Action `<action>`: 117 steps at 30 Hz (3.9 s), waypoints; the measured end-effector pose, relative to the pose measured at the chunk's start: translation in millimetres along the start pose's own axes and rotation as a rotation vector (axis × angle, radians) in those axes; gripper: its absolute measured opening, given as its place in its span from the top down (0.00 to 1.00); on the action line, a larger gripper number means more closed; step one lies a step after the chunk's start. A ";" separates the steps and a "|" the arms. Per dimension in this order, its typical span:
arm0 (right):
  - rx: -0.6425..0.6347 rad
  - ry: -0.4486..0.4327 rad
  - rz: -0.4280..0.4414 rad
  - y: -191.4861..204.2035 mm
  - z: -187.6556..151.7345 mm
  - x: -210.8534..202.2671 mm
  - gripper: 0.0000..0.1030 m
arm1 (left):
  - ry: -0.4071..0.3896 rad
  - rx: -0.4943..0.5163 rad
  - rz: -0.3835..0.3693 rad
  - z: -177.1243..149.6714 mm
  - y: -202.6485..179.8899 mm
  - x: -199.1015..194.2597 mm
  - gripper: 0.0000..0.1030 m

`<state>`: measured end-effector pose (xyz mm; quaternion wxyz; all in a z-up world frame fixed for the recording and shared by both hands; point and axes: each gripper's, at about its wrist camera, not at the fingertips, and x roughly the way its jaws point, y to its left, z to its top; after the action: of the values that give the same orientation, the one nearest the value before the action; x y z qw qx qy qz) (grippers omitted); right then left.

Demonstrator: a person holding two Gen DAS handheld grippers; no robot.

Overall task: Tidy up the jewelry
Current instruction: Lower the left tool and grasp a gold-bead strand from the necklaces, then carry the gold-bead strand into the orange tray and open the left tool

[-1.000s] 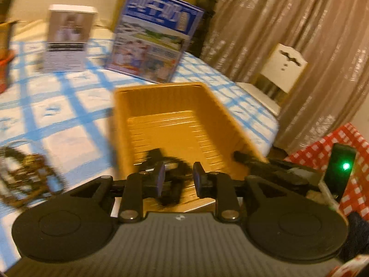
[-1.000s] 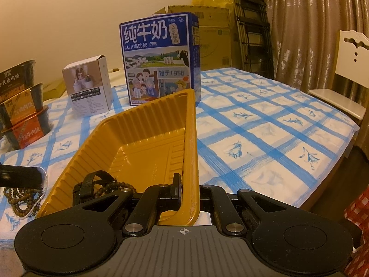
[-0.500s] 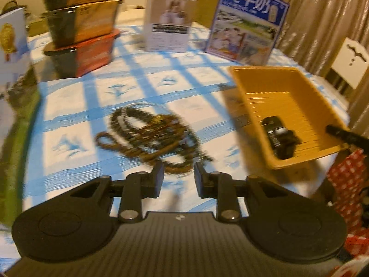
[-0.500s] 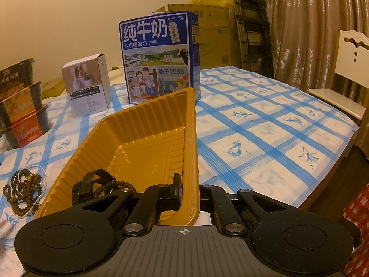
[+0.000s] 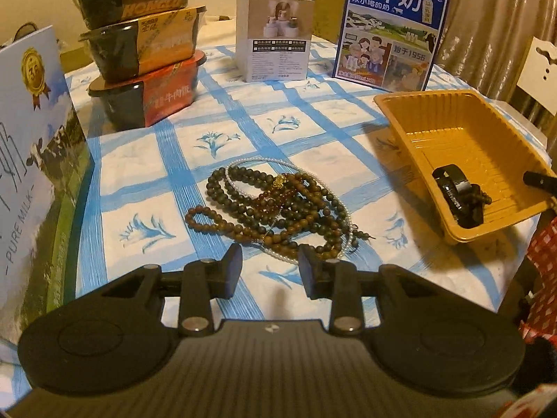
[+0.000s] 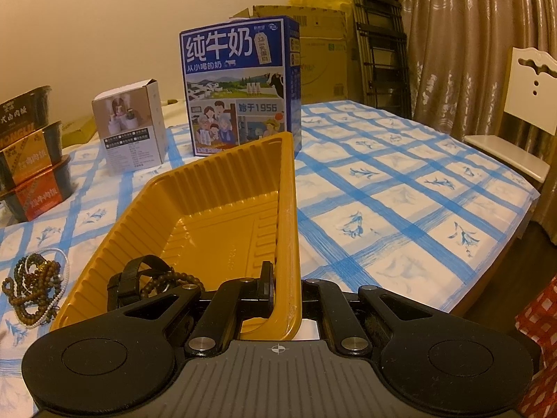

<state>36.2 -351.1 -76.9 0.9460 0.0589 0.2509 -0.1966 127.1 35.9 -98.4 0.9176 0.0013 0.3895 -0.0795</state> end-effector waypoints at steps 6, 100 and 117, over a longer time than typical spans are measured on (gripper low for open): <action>0.000 0.000 -0.002 -2.8 -1.2 -0.6 0.94 | -0.015 0.032 -0.002 6.0 2.5 8.8 0.70; -0.007 0.003 0.007 9.6 10.3 0.2 0.94 | -0.024 0.192 -0.617 69.0 -193.7 39.7 0.93; -0.013 0.001 0.005 7.2 9.2 -0.6 0.94 | -0.064 0.097 -0.376 59.2 -113.0 3.8 0.69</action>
<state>42.7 -346.2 -68.6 0.9468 0.0536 0.2524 -0.1925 155.4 -80.0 -53.1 0.8974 -0.0298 0.3491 -0.2682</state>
